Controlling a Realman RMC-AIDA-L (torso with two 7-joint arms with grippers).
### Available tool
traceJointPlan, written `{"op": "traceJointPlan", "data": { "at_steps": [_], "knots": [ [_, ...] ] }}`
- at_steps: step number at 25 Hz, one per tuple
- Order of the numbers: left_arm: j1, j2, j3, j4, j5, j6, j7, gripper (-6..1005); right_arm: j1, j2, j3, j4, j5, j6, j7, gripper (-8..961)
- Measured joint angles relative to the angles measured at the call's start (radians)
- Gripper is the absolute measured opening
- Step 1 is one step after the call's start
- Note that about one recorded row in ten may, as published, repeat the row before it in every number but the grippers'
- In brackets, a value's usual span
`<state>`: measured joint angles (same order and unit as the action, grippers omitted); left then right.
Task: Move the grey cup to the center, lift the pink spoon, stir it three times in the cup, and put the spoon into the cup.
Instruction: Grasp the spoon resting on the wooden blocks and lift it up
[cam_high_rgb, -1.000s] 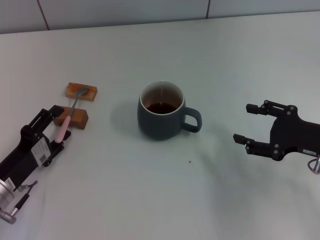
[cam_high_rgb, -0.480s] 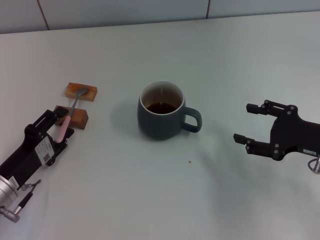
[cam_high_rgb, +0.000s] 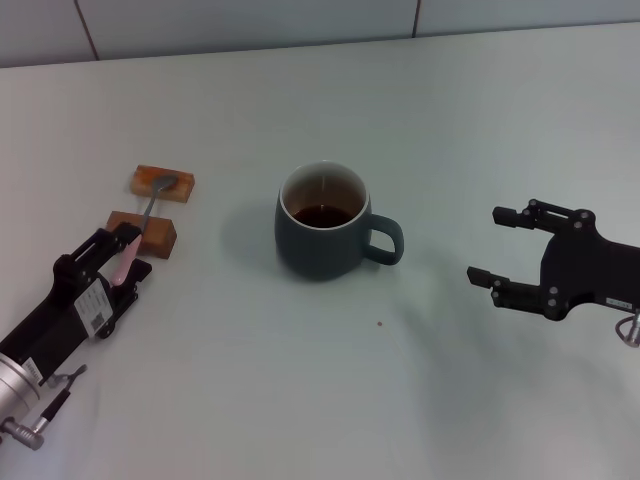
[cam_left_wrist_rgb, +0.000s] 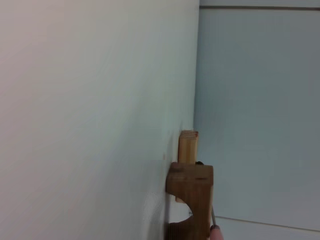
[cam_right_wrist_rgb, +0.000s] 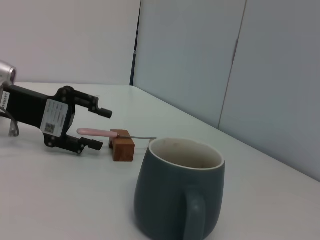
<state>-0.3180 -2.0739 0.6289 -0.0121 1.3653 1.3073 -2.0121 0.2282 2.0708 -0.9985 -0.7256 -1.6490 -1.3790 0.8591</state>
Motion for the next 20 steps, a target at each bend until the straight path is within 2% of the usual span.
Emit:
{"op": "traceJointPlan", "data": {
  "at_steps": [9,14,20],
  "knots": [
    [-0.008,0.000,-0.011,0.000,0.000,-0.007,-0.002,550,0.002,-0.001,0.000,0.000,0.000,0.000,0.000,752],
    [-0.010,0.000,-0.012,0.000,0.000,-0.009,-0.006,555,0.003,-0.001,0.010,0.001,-0.004,0.000,0.000,752],
    [-0.012,0.000,-0.011,-0.016,0.001,-0.020,-0.012,499,0.007,-0.002,0.011,0.005,-0.006,0.000,0.000,752]
  ]
}}
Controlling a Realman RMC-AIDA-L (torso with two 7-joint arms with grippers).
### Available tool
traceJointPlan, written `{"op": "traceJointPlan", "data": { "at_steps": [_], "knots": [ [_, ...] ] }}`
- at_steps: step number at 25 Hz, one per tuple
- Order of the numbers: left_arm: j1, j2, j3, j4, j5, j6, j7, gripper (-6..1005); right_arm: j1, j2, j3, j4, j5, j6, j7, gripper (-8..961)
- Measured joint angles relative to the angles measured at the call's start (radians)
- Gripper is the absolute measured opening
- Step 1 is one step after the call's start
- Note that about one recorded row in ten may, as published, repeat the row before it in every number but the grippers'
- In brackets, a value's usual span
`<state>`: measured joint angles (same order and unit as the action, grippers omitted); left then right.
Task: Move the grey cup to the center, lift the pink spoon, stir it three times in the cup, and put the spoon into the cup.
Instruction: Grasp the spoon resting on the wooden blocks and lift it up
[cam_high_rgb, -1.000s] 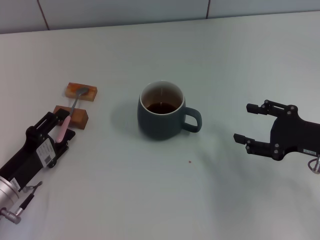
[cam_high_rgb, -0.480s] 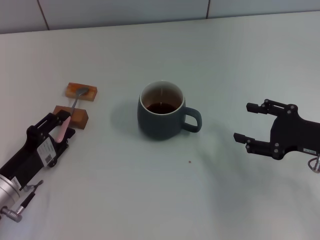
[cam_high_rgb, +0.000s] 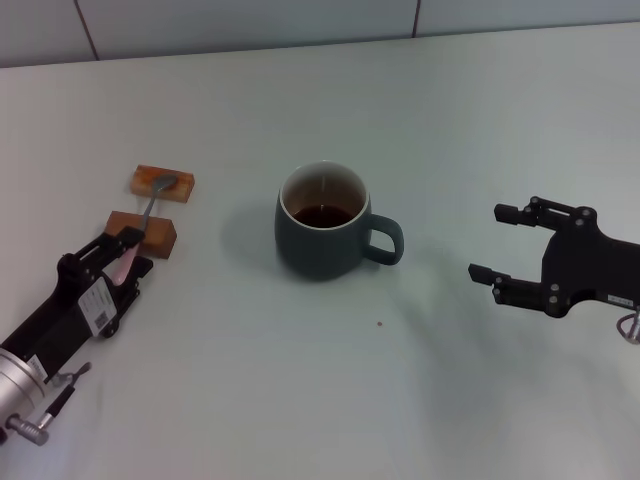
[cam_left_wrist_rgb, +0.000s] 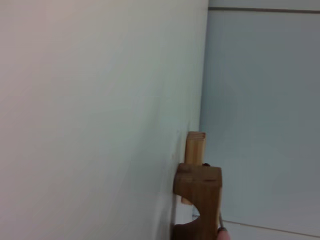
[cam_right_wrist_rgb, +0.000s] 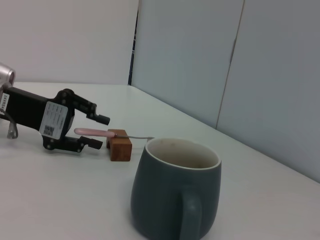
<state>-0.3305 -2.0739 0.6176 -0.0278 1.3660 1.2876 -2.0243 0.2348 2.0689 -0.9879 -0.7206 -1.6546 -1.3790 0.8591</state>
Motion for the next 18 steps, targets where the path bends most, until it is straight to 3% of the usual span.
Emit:
{"op": "traceJointPlan", "data": {
  "at_steps": [18],
  "knots": [
    [-0.001,0.000,-0.002,-0.001,-0.001,-0.013,-0.011,358,0.001,-0.001,0.000,0.007,-0.001,0.000,0.000,752]
  ]
}}
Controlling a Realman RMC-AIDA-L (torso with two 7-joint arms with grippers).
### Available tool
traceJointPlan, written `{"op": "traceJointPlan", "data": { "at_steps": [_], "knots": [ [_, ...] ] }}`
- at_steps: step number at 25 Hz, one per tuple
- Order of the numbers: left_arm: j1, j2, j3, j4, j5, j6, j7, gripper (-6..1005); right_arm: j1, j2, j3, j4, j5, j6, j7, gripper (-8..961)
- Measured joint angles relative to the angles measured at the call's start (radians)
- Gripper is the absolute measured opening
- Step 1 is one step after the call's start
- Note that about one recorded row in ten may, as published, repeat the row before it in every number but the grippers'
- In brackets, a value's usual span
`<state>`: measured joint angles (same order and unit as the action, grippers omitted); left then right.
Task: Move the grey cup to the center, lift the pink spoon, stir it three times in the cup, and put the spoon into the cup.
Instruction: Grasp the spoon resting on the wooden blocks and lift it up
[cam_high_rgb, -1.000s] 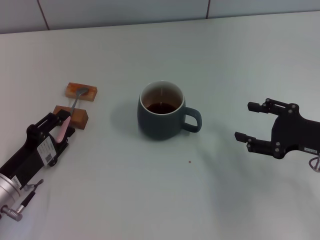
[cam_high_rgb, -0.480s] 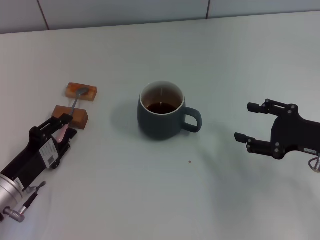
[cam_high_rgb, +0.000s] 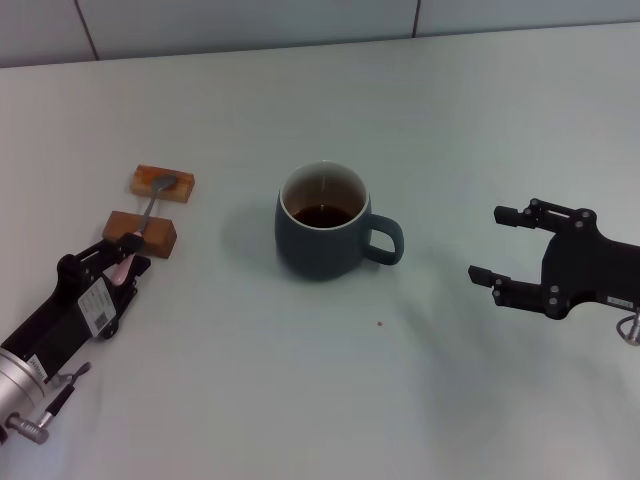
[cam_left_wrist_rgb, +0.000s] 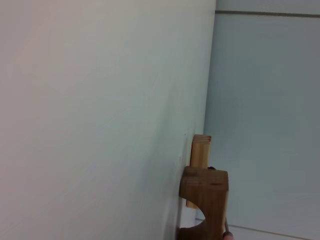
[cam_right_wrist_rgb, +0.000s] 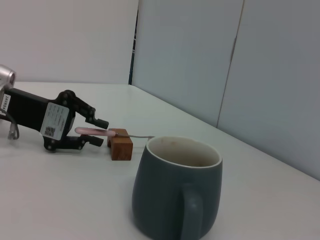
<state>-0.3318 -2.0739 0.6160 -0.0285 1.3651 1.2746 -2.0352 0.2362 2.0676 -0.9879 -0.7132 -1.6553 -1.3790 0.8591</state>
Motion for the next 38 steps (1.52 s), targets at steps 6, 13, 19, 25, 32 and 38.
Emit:
{"op": "traceJointPlan", "data": {
  "at_steps": [6,13,19,25,32,38],
  "knots": [
    [-0.004,0.000,-0.005,0.001,0.000,-0.001,-0.001,293,-0.001,0.002,0.000,0.000,0.000,0.000,0.000,752],
    [-0.004,0.000,-0.009,-0.001,0.000,-0.004,-0.003,278,0.000,0.002,0.000,0.000,0.000,0.000,0.000,752],
    [-0.004,0.000,-0.011,-0.001,0.000,-0.009,-0.004,223,0.000,0.002,0.000,0.001,0.000,0.000,0.000,752],
    [-0.008,0.000,-0.012,0.000,0.000,-0.011,-0.004,184,0.000,0.002,0.000,0.002,0.000,0.000,0.000,752],
    [-0.010,0.001,-0.015,0.012,0.000,-0.009,0.005,163,0.000,0.002,0.000,0.004,0.000,0.000,0.000,752],
    [-0.011,0.001,-0.015,0.013,0.000,-0.006,0.006,152,0.000,0.002,0.000,0.005,0.000,0.001,0.000,753]
  ]
}}
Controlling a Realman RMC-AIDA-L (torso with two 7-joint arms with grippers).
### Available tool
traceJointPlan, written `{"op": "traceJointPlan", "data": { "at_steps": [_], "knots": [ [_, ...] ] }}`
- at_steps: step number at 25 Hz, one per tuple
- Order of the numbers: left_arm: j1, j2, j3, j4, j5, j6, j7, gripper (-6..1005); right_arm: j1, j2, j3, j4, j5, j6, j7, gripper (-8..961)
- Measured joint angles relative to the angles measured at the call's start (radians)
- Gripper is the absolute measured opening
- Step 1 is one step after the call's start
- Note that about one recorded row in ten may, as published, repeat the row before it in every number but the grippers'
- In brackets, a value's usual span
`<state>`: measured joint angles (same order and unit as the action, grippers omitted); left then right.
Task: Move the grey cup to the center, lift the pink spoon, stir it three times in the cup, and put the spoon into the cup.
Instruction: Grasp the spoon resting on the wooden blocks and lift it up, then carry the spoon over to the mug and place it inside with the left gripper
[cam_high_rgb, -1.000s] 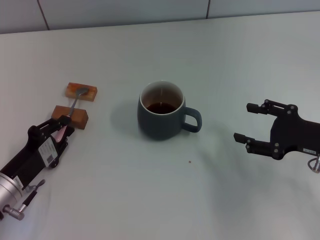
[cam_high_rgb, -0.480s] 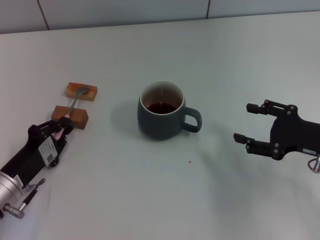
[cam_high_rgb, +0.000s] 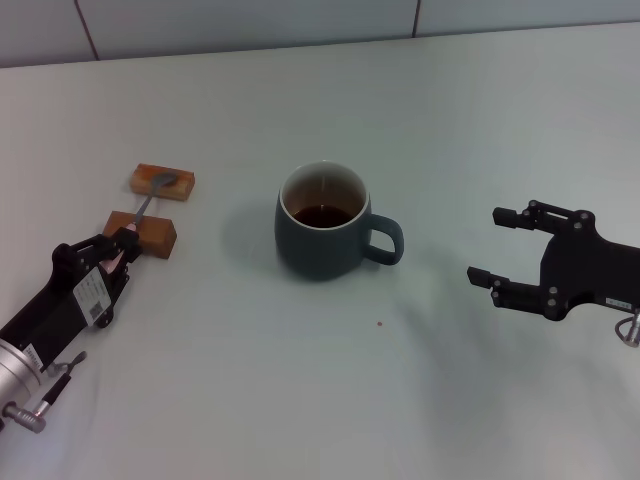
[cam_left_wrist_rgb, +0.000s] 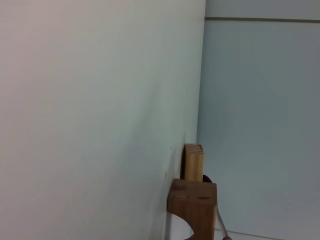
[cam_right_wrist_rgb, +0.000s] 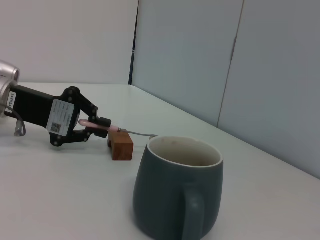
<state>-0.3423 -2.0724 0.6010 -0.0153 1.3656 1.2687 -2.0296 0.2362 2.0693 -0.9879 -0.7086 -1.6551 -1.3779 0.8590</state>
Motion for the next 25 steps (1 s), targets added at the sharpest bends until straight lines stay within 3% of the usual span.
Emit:
{"op": "traceJointPlan", "data": {
  "at_steps": [18,25],
  "knots": [
    [-0.002,0.000,0.001,0.013,0.002,0.052,0.038,136,0.003,0.002,0.000,0.007,0.000,0.012,-0.003,753],
    [-0.019,0.004,0.015,0.085,0.008,0.162,0.070,137,0.010,0.002,0.000,0.010,0.000,0.017,-0.005,753]
  ]
}}
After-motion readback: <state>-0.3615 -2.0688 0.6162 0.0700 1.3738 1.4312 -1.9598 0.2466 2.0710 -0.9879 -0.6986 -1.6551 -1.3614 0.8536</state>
